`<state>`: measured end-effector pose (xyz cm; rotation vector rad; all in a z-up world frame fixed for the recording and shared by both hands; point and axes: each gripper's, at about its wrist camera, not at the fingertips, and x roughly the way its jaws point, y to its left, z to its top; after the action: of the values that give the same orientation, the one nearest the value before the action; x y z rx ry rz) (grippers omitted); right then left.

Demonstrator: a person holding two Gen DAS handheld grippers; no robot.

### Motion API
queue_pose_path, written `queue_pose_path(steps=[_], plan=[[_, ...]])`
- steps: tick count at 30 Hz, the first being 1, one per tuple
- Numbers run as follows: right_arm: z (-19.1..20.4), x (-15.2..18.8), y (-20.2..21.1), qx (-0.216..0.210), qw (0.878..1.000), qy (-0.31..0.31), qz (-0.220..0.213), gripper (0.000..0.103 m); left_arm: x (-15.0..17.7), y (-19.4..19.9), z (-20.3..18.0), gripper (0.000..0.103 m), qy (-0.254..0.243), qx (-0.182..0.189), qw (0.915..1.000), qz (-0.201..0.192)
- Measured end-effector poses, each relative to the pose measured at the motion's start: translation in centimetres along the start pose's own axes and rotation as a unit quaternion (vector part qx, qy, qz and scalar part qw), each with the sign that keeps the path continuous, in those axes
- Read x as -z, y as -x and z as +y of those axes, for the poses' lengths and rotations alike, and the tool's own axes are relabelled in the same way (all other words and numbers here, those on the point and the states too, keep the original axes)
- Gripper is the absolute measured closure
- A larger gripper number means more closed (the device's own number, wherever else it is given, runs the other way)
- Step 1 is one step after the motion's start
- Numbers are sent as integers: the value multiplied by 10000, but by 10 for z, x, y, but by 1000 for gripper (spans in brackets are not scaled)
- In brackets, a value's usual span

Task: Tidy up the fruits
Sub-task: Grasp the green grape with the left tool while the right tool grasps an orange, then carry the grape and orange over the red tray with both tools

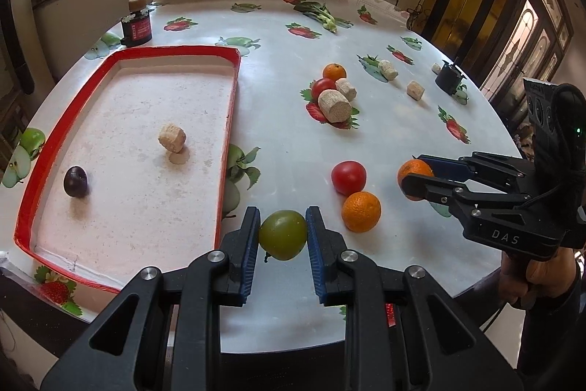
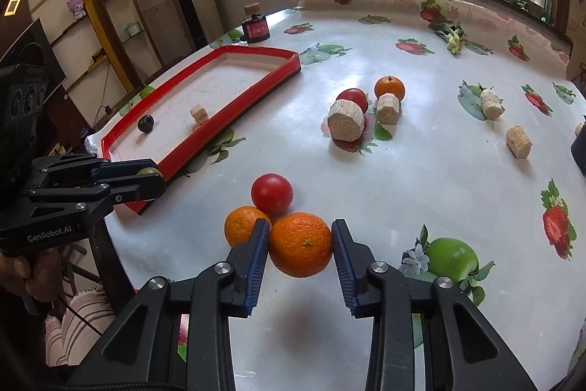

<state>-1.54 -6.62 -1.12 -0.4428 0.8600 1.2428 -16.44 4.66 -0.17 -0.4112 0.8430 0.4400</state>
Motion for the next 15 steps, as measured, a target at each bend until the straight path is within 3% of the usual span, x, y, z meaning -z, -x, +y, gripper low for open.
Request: queue_pose_path(steps=[15], plan=[[45, -47, -12, -412, 9982, 369, -230, 67, -11, 18, 48, 80, 416, -449, 9978, -237]])
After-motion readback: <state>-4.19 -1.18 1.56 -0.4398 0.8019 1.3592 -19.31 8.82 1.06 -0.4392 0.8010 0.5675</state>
